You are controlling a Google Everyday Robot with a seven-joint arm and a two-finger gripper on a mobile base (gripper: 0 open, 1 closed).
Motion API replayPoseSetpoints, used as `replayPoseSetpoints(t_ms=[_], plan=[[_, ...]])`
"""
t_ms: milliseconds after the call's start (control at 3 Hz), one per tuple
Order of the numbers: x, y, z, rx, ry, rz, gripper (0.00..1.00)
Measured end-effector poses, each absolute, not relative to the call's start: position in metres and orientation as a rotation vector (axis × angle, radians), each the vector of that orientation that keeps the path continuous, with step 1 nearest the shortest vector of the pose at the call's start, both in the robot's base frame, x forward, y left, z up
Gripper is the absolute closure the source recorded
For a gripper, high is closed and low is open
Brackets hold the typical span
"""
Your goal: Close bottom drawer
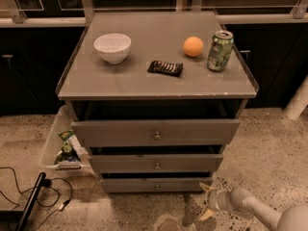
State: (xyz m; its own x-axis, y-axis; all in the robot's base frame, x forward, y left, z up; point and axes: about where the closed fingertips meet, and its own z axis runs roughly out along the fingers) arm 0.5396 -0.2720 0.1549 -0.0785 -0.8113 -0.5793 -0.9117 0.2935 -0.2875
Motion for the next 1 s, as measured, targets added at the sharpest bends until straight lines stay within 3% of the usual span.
replayPoseSetpoints(t_ms=[1000], plan=[[0.461, -0.318, 0.226, -1.480, 1.882, 0.162, 0.00]])
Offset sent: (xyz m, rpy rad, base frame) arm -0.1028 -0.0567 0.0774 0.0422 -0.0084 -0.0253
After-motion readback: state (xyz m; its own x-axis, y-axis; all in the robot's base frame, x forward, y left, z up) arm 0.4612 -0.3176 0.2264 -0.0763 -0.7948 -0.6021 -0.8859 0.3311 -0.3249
